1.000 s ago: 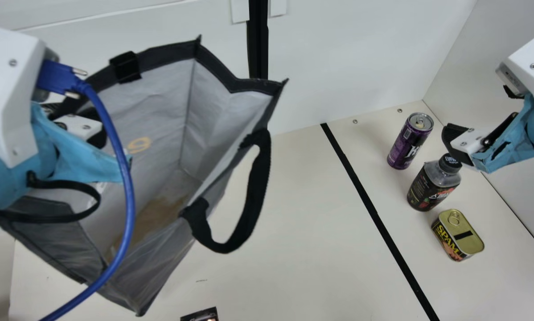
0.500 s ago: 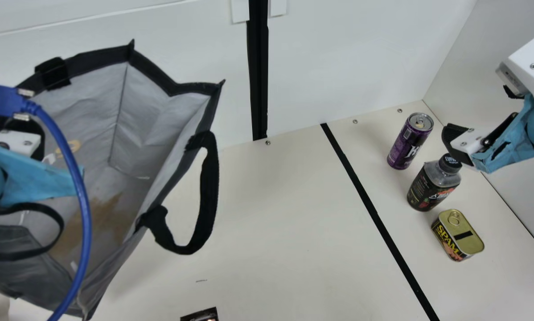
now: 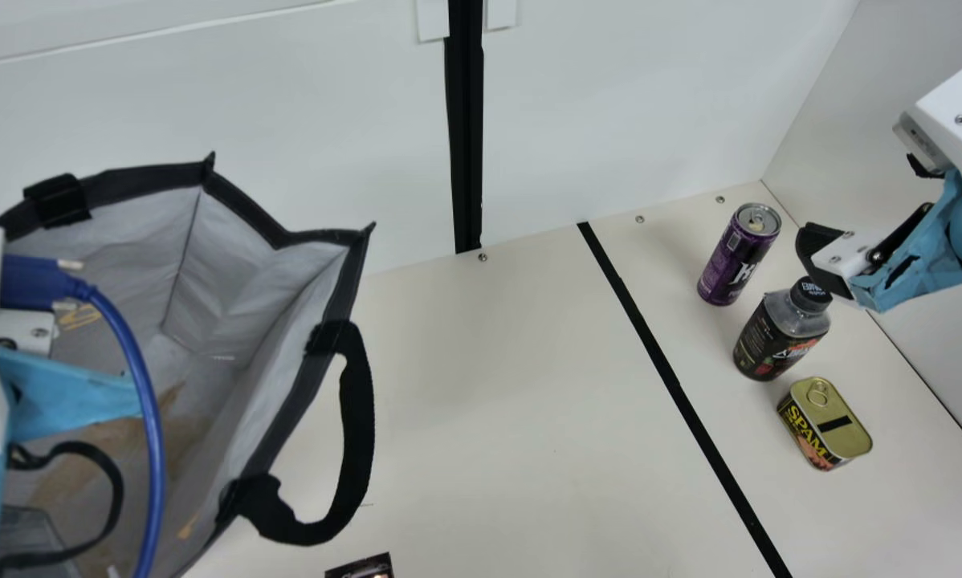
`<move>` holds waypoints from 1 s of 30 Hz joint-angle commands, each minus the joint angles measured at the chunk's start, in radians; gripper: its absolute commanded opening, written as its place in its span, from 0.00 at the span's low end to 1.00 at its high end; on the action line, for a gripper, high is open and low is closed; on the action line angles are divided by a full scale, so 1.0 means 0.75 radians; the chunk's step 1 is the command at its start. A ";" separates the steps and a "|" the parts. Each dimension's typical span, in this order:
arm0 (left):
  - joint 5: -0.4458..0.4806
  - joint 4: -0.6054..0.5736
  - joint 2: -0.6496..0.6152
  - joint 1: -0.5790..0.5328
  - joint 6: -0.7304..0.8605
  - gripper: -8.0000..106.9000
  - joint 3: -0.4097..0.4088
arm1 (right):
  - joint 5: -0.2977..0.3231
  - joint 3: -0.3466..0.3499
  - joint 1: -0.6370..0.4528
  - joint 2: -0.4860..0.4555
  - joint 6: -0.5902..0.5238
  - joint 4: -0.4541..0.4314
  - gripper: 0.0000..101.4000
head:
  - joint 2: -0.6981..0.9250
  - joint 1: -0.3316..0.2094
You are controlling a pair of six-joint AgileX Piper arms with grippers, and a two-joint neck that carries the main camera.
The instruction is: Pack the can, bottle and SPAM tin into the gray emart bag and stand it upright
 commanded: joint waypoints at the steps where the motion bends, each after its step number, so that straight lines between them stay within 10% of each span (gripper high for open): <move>1: 0.024 0.145 -0.013 -0.041 -0.090 0.00 0.088 | 0.000 0.000 0.000 0.000 0.000 0.000 0.94 | -0.001 -0.030; 30: 0.054 0.351 -0.025 -0.256 -0.419 0.00 0.522 | 0.000 0.000 0.000 0.000 0.000 0.000 0.94 | -0.001 -0.030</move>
